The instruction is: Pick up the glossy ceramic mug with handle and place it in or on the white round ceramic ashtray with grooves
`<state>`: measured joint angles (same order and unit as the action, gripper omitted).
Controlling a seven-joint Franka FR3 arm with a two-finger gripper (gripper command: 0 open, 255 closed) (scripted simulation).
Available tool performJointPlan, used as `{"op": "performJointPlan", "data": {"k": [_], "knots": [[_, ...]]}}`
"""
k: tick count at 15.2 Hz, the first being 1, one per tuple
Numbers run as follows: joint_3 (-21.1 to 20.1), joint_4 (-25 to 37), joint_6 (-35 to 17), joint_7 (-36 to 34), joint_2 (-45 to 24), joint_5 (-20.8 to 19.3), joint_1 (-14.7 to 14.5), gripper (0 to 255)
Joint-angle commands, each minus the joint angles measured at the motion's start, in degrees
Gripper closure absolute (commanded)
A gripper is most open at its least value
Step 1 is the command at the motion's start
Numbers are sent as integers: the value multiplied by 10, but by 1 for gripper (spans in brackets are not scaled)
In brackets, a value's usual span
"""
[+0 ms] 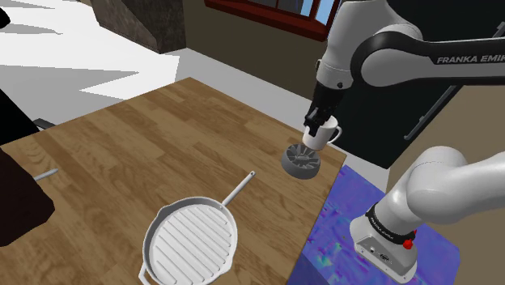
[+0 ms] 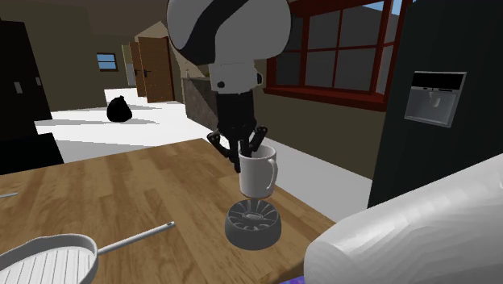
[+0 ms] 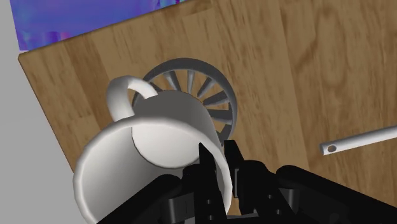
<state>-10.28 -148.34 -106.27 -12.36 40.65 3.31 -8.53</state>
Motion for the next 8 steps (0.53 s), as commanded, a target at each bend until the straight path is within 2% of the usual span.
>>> {"op": "performJointPlan", "data": {"k": [1, 8], "knots": [[-1, -14, -16, 0, -1, 1, 0, 255], [-7, -59, -76, -3, -16, 4, -2, 255]]}}
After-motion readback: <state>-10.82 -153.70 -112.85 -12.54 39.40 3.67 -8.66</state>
